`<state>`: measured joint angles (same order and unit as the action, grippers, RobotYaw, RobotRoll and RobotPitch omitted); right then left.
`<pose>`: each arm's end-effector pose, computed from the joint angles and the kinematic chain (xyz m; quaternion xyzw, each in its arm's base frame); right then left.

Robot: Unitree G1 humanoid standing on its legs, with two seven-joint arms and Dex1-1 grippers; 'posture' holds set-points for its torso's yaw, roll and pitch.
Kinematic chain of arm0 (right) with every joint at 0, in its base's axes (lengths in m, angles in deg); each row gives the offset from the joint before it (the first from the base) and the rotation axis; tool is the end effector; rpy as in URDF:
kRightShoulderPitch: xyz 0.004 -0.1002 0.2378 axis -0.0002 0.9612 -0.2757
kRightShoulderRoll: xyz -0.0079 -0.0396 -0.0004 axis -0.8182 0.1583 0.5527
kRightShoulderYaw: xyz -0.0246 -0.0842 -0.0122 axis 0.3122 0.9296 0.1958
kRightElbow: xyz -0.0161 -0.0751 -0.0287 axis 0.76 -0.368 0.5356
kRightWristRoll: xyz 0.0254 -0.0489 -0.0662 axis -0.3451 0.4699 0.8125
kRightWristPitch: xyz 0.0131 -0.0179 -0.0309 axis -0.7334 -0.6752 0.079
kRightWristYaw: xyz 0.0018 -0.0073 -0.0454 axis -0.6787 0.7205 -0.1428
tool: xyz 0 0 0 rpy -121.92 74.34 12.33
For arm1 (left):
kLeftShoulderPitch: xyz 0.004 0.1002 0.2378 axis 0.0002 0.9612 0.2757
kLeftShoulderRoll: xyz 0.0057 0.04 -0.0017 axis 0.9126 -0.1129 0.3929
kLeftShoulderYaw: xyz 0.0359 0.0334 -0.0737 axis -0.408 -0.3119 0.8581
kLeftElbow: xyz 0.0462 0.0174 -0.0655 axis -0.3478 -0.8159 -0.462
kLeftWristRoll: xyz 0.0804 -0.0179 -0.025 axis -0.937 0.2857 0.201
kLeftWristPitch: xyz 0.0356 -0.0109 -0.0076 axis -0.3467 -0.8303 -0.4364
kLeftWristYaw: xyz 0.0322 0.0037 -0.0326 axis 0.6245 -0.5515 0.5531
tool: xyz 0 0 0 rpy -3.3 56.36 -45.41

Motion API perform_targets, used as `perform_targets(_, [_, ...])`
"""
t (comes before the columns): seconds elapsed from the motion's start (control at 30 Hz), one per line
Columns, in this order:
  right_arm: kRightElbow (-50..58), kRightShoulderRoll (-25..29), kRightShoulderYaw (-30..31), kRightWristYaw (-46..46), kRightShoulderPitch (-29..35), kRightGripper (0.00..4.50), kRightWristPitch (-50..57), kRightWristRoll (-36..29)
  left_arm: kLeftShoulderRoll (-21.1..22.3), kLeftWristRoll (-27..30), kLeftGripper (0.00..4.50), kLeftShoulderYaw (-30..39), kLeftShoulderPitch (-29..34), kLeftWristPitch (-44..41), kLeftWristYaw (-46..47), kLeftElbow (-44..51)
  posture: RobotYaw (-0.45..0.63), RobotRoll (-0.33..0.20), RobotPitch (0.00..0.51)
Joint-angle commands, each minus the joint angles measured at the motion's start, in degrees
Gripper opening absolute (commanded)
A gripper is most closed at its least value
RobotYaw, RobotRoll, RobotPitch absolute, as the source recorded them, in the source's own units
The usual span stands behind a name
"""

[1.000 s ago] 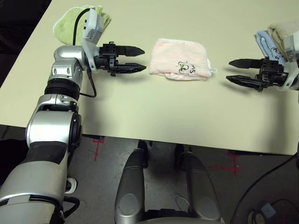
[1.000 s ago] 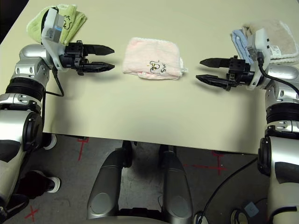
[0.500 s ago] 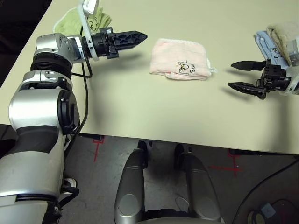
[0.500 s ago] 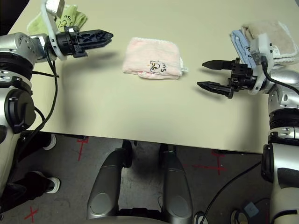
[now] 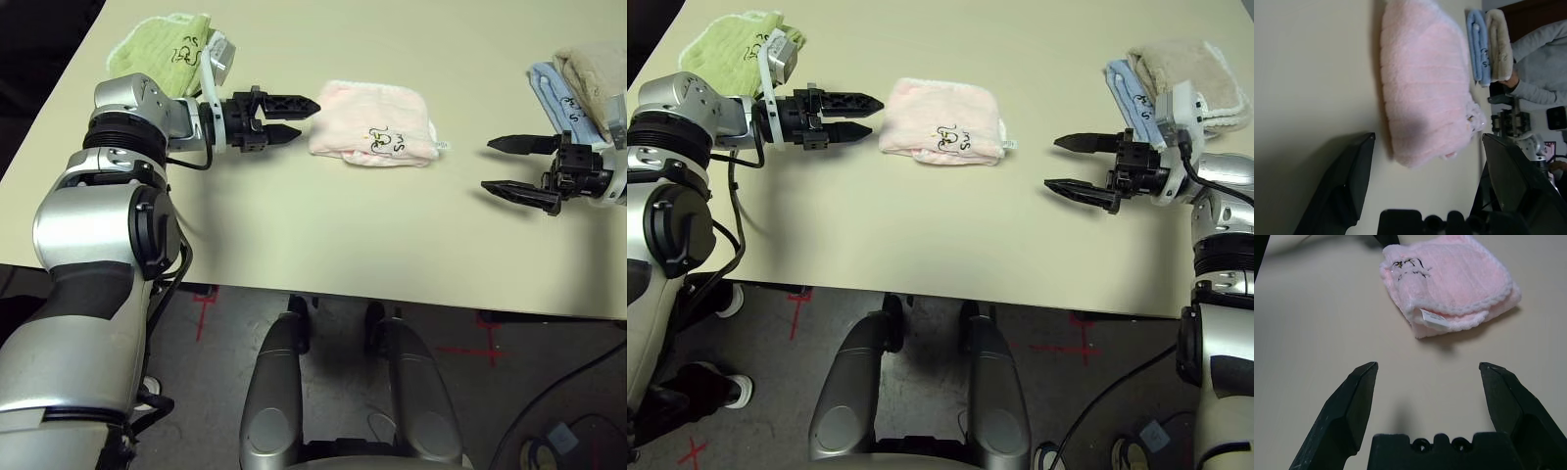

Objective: Fold the towel and set it aside.

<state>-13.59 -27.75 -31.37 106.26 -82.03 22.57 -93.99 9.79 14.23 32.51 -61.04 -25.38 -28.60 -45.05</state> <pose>0.2785 -0.3181 0.2237 -0.1876 -0.0415 0.5265 0.8282 0.3298 0.2109 0.2533 -0.2856 0.2967 -0.4274 0.8048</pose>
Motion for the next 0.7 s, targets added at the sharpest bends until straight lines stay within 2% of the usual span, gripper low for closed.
perform_targets(0.03, [1.28, 0.17, -0.16, -0.38, 1.35, 4.5, 1.11, -0.31, -0.14, -1.26, 4.44, -0.19, 1.1, -0.14, 1.22, -0.53, 0.02, 0.0, 0.391])
perform_targets(0.17, [1.49, 0.38, -0.21, -0.36, 1.29, 4.5, 1.53, -0.32, -2.12, -0.38, 4.44, 1.79, 1.04, 1.56, 3.98, -0.84, 0.03, 0.0, 0.392])
perform_targets(0.4, [5.34, 0.27, 0.15, -1.33, 1.56, 4.5, 4.06, -0.63, -9.79, 3.37, 4.44, 9.46, 0.35, 6.57, 13.16, -1.59, 0.03, 0.0, 0.4])
perform_targets(0.63, [9.01, -0.36, 0.29, -2.96, 2.74, 4.5, 5.98, -0.65, -13.65, 3.38, 4.44, 10.54, -1.43, 6.09, 13.08, -1.12, 0.03, 0.0, 0.398])
perform_targets(0.7, [8.46, -0.64, 0.4, -3.19, 2.61, 4.5, 5.59, -0.36, -14.09, 2.77, 4.08, 9.8, -1.66, 6.36, 12.32, -0.94, 0.03, 0.0, 0.399])
